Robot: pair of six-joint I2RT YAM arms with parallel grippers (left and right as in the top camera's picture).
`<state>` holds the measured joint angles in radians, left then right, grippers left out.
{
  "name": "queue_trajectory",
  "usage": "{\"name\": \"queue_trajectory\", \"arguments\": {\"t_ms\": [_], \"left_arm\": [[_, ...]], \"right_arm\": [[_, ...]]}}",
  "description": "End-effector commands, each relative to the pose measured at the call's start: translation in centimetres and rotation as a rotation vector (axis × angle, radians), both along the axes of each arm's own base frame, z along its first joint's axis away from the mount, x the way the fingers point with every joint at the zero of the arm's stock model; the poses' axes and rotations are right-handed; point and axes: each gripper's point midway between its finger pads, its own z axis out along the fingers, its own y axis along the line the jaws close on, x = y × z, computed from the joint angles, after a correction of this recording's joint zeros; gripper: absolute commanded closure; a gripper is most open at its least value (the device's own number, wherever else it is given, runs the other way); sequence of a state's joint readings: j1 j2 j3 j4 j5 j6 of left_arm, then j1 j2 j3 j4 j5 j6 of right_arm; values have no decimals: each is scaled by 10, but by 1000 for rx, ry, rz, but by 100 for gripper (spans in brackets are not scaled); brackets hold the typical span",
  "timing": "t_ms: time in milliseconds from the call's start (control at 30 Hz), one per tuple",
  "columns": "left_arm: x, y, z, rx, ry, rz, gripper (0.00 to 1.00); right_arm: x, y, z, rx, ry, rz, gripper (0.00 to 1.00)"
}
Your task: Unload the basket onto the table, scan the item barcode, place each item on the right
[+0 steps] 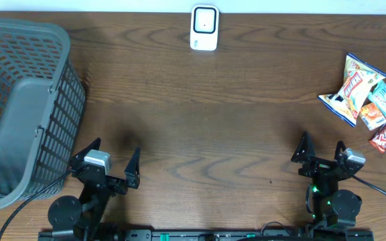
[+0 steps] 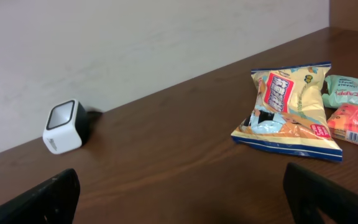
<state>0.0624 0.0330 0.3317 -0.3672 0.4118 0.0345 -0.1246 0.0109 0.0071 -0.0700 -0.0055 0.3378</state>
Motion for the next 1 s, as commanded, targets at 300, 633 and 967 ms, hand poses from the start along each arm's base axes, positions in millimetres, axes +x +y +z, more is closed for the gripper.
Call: {"name": "queue_trajectory", "arguments": {"t_ms": [300, 633, 967], "left_arm": [[-1, 0, 3, 14, -13, 0, 2], [-1, 0, 3, 14, -13, -1, 2], [11, 18, -7, 38, -32, 104, 2]], "right_arm": [[0, 2, -1, 14, -1, 10, 1], [0, 2, -1, 14, -1, 10, 1], [0, 2, -1, 14, -1, 10, 1]]}}
